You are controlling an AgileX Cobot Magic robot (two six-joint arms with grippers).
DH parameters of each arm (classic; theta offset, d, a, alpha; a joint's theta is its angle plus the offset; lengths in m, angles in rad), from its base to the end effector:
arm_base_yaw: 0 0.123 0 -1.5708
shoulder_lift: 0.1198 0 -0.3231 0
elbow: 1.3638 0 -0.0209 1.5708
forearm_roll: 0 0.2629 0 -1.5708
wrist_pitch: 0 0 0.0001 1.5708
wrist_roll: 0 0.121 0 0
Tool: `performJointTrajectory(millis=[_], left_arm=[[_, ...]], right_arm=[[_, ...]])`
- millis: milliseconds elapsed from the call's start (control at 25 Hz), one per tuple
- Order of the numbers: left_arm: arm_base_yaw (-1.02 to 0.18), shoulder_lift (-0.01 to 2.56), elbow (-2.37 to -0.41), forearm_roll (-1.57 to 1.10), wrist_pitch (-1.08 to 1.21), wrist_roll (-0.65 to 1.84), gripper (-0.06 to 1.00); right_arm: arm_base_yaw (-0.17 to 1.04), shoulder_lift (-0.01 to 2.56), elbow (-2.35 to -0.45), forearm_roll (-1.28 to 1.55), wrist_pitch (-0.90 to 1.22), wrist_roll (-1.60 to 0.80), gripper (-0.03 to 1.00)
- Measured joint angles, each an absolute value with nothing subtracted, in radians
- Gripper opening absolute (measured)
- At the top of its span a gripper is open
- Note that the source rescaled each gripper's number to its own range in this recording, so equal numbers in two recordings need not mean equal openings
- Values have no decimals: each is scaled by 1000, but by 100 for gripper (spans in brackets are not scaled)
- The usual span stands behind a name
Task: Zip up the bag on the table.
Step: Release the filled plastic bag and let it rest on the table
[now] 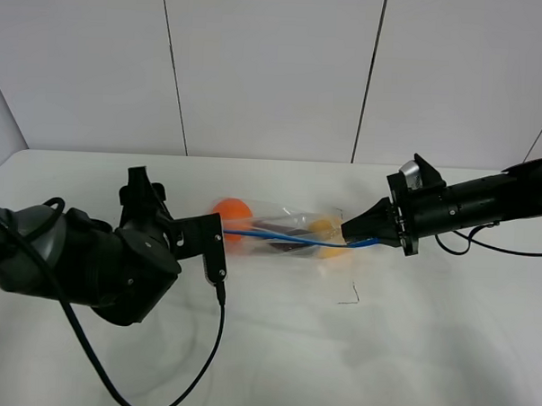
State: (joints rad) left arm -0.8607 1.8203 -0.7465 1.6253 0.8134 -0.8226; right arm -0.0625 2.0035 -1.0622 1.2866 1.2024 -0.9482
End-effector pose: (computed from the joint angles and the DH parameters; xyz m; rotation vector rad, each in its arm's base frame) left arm 0.2810 -0.1921 0.1499 1.5130 1.7884 0.9837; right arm 0.3688 0.0855 0.1600 -0.0655 2.5561 1.5741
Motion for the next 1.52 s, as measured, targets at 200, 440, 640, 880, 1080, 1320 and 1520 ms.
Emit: performJointTrajectory(millis=[200,440,640,880,1080,1320,1520], left_arm=[[-861,1820,-747,1635,833,-829,71],[-861,1820,-747,1642,868,-908,74],[-861,1820,-747,1646,910,-989,91],[-861,1820,-747,1613,914,-992,99],[-861,1791,-751,1576,914,-992,100],[-763,1721,-824,1440,914,-994,100],[-614,1617,-897,1235,920,-859,100]], right_arm=[[-62,2004,-1062,1287,1202,-948,0],[-62,2004,-1062,1287,1202,-948,0],[-62,2004,-1062,1287,1202,-948,0],[-62,2004,-1062,1287,1202,-948,0],[-62,2004,-1062,1287,1202,-948,0],[-62,2004,-1062,1287,1202,-948,0],[-62,2004,-1062,1286,1202,-948,0]])
